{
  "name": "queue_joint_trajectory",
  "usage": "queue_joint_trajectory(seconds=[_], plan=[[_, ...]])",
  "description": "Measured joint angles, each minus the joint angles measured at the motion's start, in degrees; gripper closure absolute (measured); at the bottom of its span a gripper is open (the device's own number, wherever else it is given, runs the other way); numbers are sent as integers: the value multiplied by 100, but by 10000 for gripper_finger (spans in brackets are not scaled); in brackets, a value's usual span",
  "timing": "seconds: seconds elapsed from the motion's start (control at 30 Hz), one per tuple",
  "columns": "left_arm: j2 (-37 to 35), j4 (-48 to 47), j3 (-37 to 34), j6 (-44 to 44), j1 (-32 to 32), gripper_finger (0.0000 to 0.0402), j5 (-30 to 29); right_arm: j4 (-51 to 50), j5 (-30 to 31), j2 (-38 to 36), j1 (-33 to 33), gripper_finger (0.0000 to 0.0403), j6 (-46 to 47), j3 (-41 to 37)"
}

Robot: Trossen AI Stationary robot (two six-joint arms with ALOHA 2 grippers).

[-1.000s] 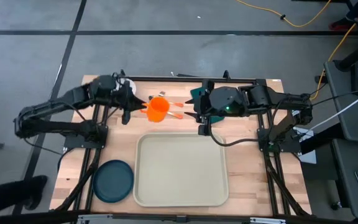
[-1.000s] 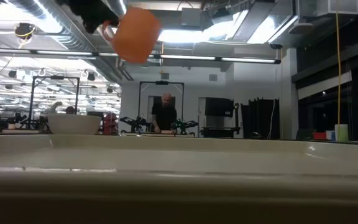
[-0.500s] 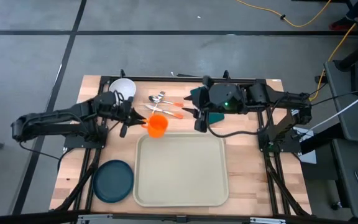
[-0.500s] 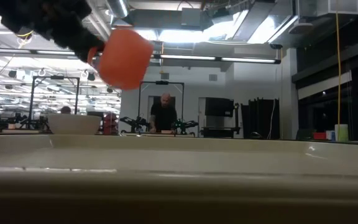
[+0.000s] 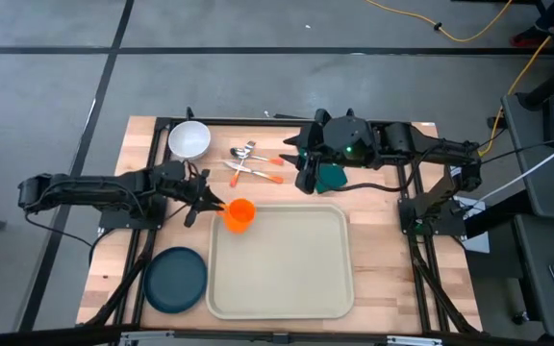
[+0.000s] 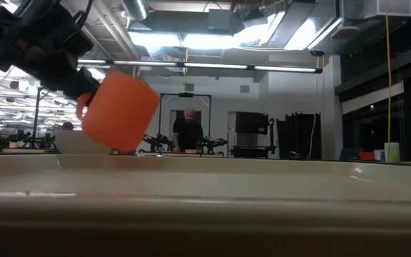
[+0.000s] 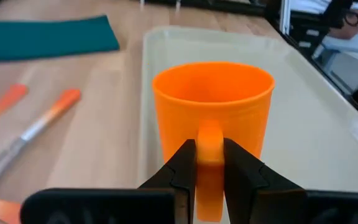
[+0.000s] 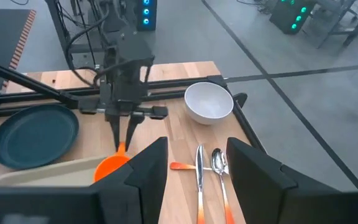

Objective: Set up tray
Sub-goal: Put the orange mug on the gray serving tray

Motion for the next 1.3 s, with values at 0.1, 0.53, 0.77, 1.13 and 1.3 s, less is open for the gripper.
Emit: queue_joint_trajectory(seconds=[0.1, 0.53, 0.77, 1.13, 1.3], plan=[[-1, 22, -192, -1, -77, 364, -33, 0, 5, 0, -22, 234, 2, 0], [-4, -6, -315, 347, -101, 364, -259, -2, 8, 0, -15, 234, 23, 0], [-4, -148, -313, 429, -99, 364, -326, -7, 7, 0, -15, 234, 15, 0], [-4, -464, -313, 570, -99, 364, -422, -9, 6, 0, -15, 234, 5, 0], [-1, -603, -313, 631, -99, 364, -346, -10, 4, 0, -15, 234, 5, 0]])
